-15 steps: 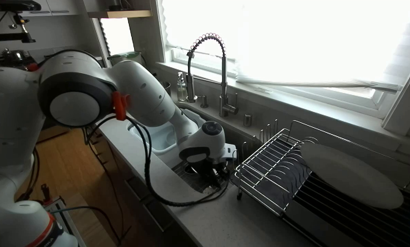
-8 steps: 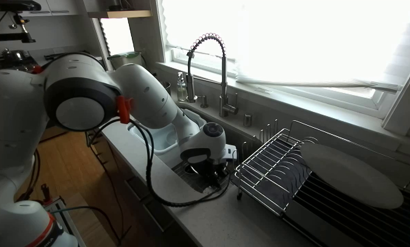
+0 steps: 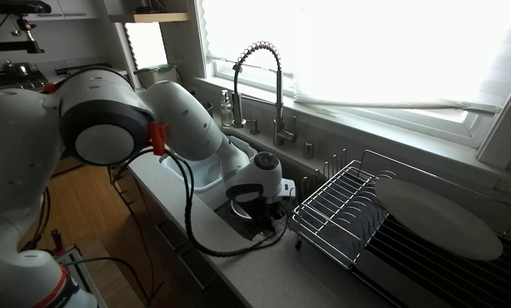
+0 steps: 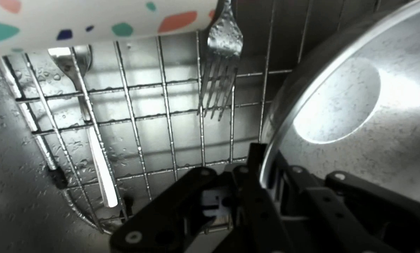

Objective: Remove the silver bowl from inside the sink and put it on the sink

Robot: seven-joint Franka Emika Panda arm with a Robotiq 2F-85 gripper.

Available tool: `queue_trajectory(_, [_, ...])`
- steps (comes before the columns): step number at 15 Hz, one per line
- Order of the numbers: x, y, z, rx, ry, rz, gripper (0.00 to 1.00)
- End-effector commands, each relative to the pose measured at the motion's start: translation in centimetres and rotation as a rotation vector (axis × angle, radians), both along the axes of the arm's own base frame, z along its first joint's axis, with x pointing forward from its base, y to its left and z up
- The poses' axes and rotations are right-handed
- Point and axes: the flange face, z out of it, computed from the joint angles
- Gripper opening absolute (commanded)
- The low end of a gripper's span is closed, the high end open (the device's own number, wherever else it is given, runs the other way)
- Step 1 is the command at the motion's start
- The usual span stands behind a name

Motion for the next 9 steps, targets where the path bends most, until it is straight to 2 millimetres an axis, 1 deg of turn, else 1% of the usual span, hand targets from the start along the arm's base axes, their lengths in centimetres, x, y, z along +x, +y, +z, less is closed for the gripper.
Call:
queue_trajectory(1, [0.6, -0.3, 2.2, 0.014, -0.036, -0.002, 0.02])
queue_trajectory(5, [0.9, -0.1, 5.0, 0.033, -0.067, -0.019, 0.02])
queue_trajectory(9, [0.2, -0.9, 8.3, 0.011, -0.061, -0.081, 0.02])
